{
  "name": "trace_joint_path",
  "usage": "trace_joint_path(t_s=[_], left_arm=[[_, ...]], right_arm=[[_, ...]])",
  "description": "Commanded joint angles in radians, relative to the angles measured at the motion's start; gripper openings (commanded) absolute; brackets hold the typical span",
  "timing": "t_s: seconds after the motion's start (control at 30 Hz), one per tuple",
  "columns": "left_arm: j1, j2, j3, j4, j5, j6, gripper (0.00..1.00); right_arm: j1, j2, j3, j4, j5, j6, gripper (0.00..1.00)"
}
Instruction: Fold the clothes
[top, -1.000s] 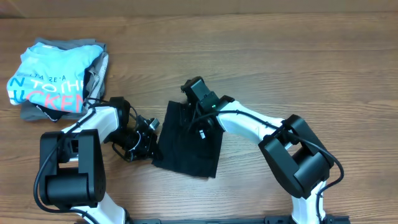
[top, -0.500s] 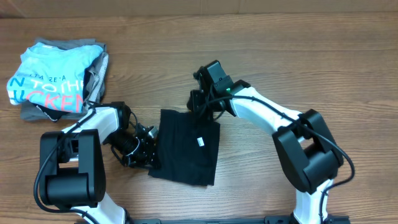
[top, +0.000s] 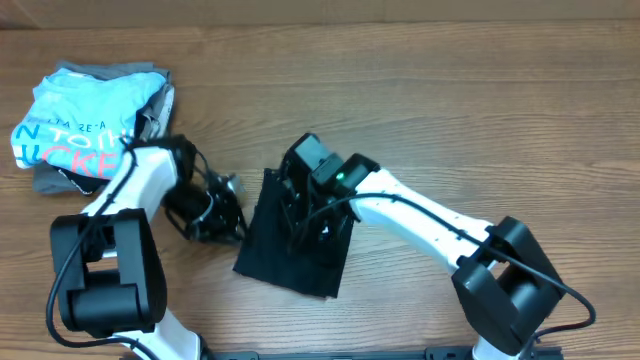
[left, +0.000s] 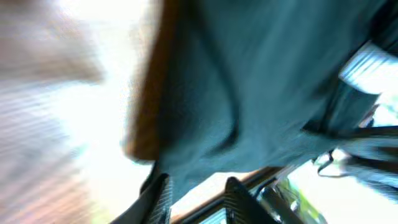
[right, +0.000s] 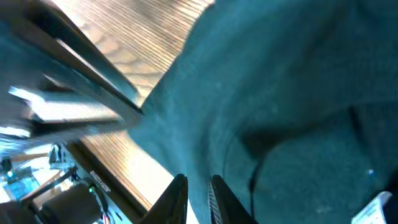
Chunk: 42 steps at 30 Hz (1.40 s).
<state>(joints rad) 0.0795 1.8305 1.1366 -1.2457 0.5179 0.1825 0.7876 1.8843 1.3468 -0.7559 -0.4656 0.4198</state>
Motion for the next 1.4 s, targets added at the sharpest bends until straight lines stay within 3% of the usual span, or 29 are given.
trace_joint_path(t_s=[0.0, 0.13, 0.2, 0.37, 0.47, 0.63, 0.7, 0.83, 0.9, 0.97, 1.03, 1.17, 1.3, 1.37], left_arm=[[0.007, -0.021, 0.071, -0.010, -0.002, -0.003, 0.36], [0.006, -0.021, 0.075, 0.055, 0.001, -0.004, 0.37], [0.003, -0.021, 0.074, 0.112, 0.007, -0.004, 0.36], [-0.039, -0.020, 0.059, 0.296, 0.080, -0.003, 0.18], [-0.105, -0.019, 0.029, 0.419, 0.159, -0.004, 0.14], [-0.212, -0.019, 0.004, 0.536, 0.046, -0.016, 0.18], [-0.225, -0.014, 0.003, 0.589, -0.043, -0.077, 0.18], [-0.211, 0.002, 0.005, 0.685, -0.090, -0.124, 0.15], [-0.195, -0.001, 0.026, 0.677, -0.066, -0.127, 0.13], [-0.171, -0.006, 0.119, 0.565, -0.024, -0.124, 0.20], [-0.164, -0.014, 0.209, 0.417, -0.003, -0.118, 0.19], [-0.182, -0.015, 0.265, 0.207, -0.005, -0.045, 0.11], [-0.209, -0.013, 0.140, 0.266, -0.053, -0.041, 0.05], [-0.221, -0.012, 0.029, 0.381, -0.046, -0.064, 0.05]], right_arm=[[0.009, -0.008, -0.064, 0.046, 0.046, 0.116, 0.15], [0.010, -0.008, -0.200, 0.113, 0.033, 0.296, 0.15], [0.010, -0.008, -0.237, 0.114, -0.001, 0.319, 0.14], [0.008, -0.008, -0.285, 0.088, -0.061, 0.371, 0.10], [0.002, -0.008, -0.285, 0.079, -0.061, 0.370, 0.11], [0.002, -0.008, -0.285, 0.078, -0.061, 0.370, 0.11], [0.002, -0.008, -0.285, 0.077, -0.062, 0.370, 0.11], [0.002, -0.009, -0.285, 0.070, -0.064, 0.369, 0.11], [0.000, -0.009, -0.284, 0.071, -0.064, 0.369, 0.11], [-0.006, -0.009, -0.284, 0.070, -0.064, 0.358, 0.11], [-0.011, -0.009, -0.284, 0.069, -0.072, 0.353, 0.11], [-0.012, -0.009, -0.284, 0.071, -0.072, 0.346, 0.11], [-0.012, -0.009, -0.284, 0.070, -0.072, 0.346, 0.11], [-0.012, -0.009, -0.284, 0.070, -0.072, 0.345, 0.11]])
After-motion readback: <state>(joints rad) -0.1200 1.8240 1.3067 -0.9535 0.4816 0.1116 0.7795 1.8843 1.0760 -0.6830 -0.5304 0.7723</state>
